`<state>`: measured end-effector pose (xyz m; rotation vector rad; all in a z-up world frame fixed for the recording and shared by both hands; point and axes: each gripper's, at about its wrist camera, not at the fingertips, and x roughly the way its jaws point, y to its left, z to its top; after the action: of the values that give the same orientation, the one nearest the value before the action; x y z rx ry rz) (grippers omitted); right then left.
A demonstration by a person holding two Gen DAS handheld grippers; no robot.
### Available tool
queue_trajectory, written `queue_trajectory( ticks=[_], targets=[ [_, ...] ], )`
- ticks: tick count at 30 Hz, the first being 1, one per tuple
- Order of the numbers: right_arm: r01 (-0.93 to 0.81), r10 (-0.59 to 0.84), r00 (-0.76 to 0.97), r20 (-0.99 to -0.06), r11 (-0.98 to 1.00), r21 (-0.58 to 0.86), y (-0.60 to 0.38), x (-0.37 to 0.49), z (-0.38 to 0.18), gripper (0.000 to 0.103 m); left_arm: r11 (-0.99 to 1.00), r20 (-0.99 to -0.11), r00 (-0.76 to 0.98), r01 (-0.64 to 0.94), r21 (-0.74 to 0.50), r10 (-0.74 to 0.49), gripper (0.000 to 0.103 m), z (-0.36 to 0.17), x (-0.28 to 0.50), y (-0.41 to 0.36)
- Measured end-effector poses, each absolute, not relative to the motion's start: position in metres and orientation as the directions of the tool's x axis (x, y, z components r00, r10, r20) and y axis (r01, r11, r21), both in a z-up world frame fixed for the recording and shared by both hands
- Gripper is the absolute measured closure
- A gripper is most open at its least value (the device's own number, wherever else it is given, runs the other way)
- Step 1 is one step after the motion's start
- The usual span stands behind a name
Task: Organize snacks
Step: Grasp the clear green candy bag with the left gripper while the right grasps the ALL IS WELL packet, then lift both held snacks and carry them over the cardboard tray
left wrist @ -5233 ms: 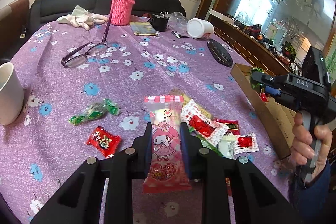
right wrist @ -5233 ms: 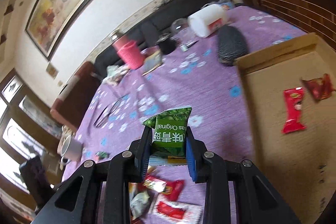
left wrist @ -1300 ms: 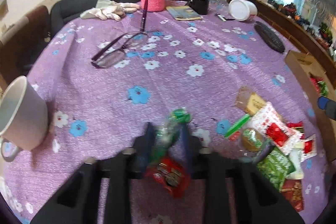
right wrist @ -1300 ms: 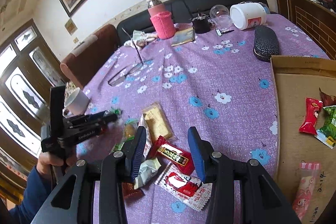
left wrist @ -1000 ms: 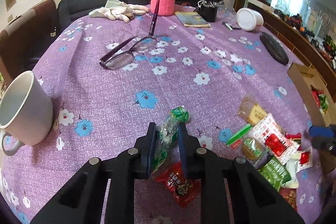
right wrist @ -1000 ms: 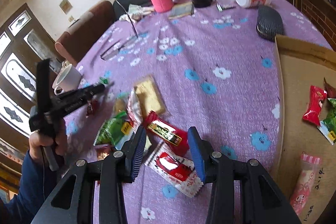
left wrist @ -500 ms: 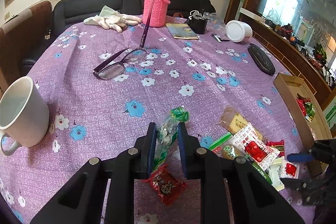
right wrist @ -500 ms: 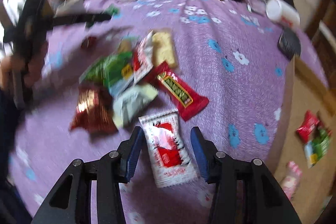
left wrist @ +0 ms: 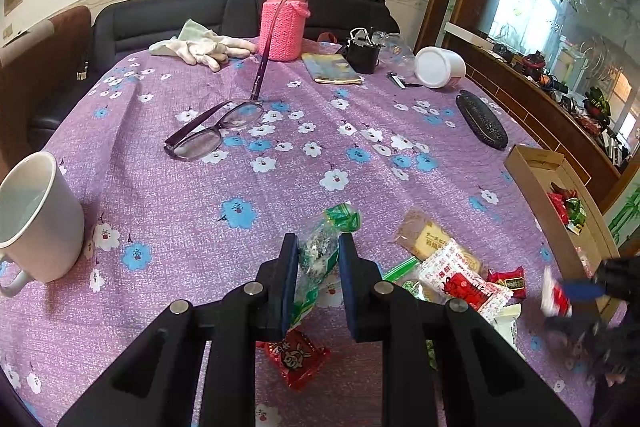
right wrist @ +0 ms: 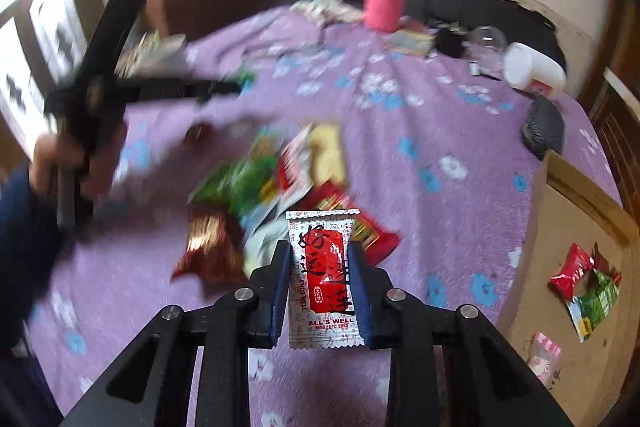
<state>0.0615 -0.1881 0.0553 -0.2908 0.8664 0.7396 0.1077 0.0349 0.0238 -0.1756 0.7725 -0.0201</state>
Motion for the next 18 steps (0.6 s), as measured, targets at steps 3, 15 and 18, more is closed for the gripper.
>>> queue_trajectory(
  ticks=[3, 15, 18],
  targets=[
    [-0.616, 0.491, 0.461, -0.740, 0.777, 0.132, -0.203, 0.076, 0.062, 0.073, 0.986, -0.691, 0.718, -0.041, -0.164, -0.085, 0.084, 0.024, 0.108, 0.032],
    [-0.418, 0.506, 0.499, -0.704, 0.852, 0.316, -0.237, 0.108, 0.064, 0.073, 0.986, -0.682, 0.723, -0.001, -0.165, -0.114, 0.084, 0.028, 0.104, 0.017],
    [-0.388, 0.496, 0.510, -0.703, 0.862, 0.327, -0.243, 0.110, 0.064, 0.073, 0.987, -0.681, 0.723, 0.013, -0.161, -0.120, 0.084, 0.029, 0.103, 0.011]
  ],
)
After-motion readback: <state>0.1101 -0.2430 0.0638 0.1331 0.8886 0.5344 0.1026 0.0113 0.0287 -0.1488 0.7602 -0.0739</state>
